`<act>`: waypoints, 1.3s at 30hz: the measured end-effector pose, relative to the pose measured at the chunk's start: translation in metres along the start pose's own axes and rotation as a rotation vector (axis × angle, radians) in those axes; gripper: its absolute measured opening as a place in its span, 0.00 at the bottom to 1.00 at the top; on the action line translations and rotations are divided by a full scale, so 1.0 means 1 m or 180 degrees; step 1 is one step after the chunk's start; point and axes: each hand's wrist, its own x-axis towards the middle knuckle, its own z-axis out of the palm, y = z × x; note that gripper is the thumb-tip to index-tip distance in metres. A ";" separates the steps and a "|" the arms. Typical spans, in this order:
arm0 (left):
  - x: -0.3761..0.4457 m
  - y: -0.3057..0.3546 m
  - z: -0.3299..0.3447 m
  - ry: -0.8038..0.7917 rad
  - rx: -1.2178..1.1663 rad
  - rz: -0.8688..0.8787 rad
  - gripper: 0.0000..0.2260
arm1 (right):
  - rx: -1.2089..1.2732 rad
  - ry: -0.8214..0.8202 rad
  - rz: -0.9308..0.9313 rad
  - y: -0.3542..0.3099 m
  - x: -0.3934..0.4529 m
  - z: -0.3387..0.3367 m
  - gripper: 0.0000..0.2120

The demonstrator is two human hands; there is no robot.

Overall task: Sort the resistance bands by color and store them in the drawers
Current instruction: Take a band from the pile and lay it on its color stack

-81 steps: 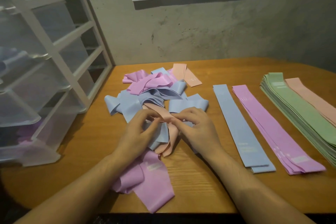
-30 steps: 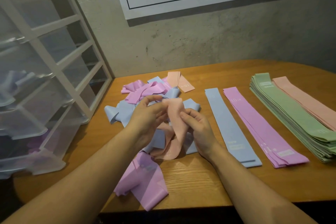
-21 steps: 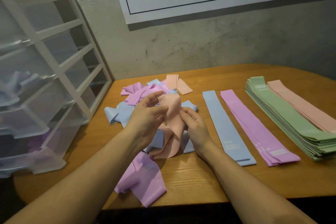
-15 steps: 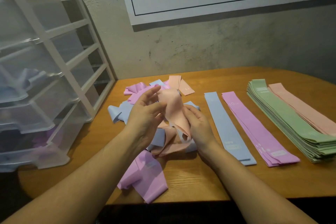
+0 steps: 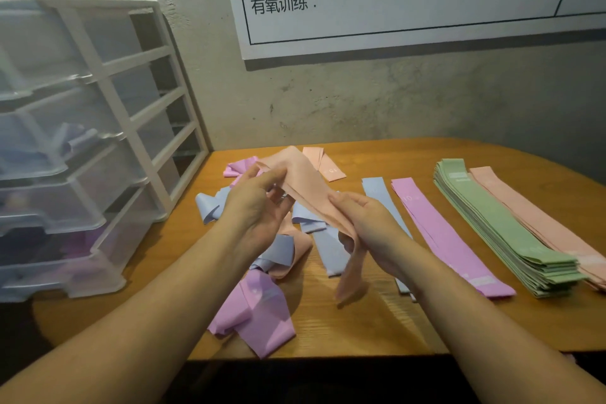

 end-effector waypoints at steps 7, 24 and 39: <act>0.001 0.002 0.018 -0.0038 0.0124 0.0077 0.07 | -0.0248 -0.0228 0.0206 -0.019 -0.014 -0.027 0.13; 0.036 -0.092 0.097 -0.0022 0.0449 -0.0452 0.13 | -0.1085 0.0208 0.0508 -0.035 -0.046 -0.140 0.08; 0.075 -0.181 0.254 -0.0450 0.0827 -0.0347 0.12 | -0.1419 0.1221 0.0774 -0.033 -0.077 -0.285 0.11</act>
